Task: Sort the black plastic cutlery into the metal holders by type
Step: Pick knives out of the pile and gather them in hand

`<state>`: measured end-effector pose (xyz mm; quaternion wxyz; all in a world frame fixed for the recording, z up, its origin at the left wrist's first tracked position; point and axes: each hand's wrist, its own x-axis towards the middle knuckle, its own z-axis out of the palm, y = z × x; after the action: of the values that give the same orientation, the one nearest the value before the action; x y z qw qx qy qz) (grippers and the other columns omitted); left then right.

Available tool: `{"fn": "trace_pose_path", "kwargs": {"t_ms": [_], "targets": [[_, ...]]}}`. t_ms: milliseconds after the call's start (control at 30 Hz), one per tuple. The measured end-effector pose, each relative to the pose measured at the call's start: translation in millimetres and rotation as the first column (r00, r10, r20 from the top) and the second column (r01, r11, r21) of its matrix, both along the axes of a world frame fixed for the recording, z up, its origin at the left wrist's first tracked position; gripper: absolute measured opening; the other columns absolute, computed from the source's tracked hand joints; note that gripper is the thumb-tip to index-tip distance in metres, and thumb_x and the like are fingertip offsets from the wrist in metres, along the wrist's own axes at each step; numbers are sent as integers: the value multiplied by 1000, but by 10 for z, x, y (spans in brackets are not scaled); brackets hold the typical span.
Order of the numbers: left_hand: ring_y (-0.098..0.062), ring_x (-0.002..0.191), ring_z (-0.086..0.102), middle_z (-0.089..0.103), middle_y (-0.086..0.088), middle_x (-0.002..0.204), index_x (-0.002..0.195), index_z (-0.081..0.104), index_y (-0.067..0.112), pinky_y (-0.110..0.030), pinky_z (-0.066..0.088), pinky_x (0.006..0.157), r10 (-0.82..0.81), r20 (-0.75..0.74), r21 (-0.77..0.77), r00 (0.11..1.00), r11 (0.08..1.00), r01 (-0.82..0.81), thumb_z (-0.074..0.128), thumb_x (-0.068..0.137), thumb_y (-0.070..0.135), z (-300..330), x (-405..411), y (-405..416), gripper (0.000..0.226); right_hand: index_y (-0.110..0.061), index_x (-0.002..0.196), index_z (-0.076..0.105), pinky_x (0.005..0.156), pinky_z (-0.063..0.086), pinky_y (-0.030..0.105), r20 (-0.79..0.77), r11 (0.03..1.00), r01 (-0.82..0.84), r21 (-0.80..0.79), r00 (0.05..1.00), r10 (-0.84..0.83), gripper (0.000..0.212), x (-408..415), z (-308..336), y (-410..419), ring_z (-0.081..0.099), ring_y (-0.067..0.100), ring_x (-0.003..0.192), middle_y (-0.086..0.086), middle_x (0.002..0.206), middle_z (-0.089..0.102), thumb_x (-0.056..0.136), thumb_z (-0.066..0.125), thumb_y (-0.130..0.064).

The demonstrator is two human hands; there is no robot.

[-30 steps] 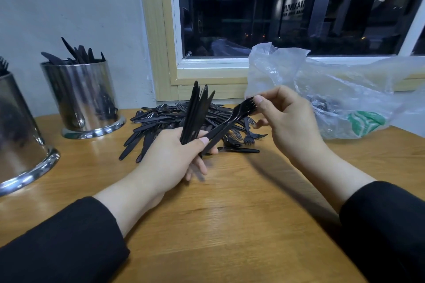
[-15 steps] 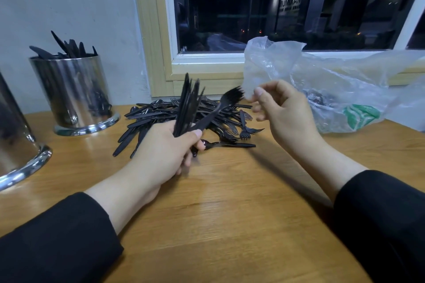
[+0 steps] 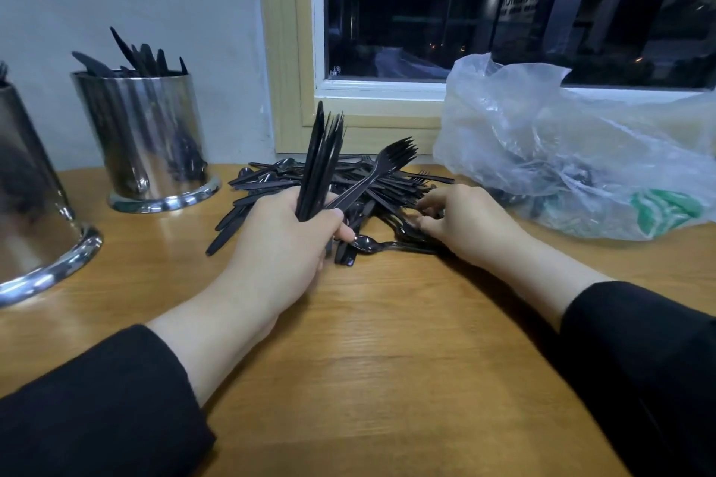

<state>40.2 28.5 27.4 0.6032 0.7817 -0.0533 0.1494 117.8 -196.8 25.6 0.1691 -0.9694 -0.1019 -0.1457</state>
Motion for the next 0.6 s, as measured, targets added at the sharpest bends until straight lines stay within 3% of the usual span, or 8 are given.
{"fn": "trace_pose_path", "kwargs": {"t_ms": [100, 167, 267, 400, 600], "targets": [[-5, 44, 48, 71, 8, 64, 94, 72, 23, -17, 37, 42, 38, 7, -6, 999, 999, -38, 60, 98, 14, 8, -1, -15, 16, -13, 105, 75, 77, 52, 37, 126, 999, 31, 37, 991, -35, 21, -43, 30, -59, 65, 31, 90, 12, 91, 73, 91, 60, -18], [-8, 48, 52, 74, 5, 71, 92, 72, 26, -23, 40, 46, 70, 42, -16, 997, 997, -70, 61, 97, 14, 19, -1, -7, 16, -14, 99, 74, 70, 47, 36, 226, 998, 19, 61, 974, -32, 18, -69, 72, -137, 64, 32, 85, 11, 85, 72, 92, 57, -12], [-14, 61, 63, 77, 3, 79, 92, 71, 29, -31, 41, 56, 135, 93, -51, 986, 990, -131, 62, 96, 16, 37, 17, 19, 17, -15, 92, 76, 65, 34, 31, 336, 997, -66, 29, 940, 53, 16, -167, 173, -242, 58, 20, 76, 3, 82, 71, 94, 61, -9], [-10, 79, 73, 77, 11, 81, 92, 69, 31, -31, 40, 60, 195, 90, -71, 977, 979, -189, 61, 98, 18, 66, 24, 43, 16, -17, 106, 76, 69, 40, 19, 429, 970, -243, -12, 875, 225, 16, -350, 278, -259, 58, 4, 78, -6, 89, 74, 93, 69, -11], [-2, 59, 65, 77, 3, 73, 99, 68, 34, -31, 40, 63, 69, -10, 26, 998, 997, -69, 63, 100, 23, 55, -50, -1, 12, -18, 125, 70, 73, 34, -3, 481, 939, -333, 82, 839, 255, 34, -472, 299, -144, 50, -28, 78, -34, 88, 56, 92, 72, -14]]}}
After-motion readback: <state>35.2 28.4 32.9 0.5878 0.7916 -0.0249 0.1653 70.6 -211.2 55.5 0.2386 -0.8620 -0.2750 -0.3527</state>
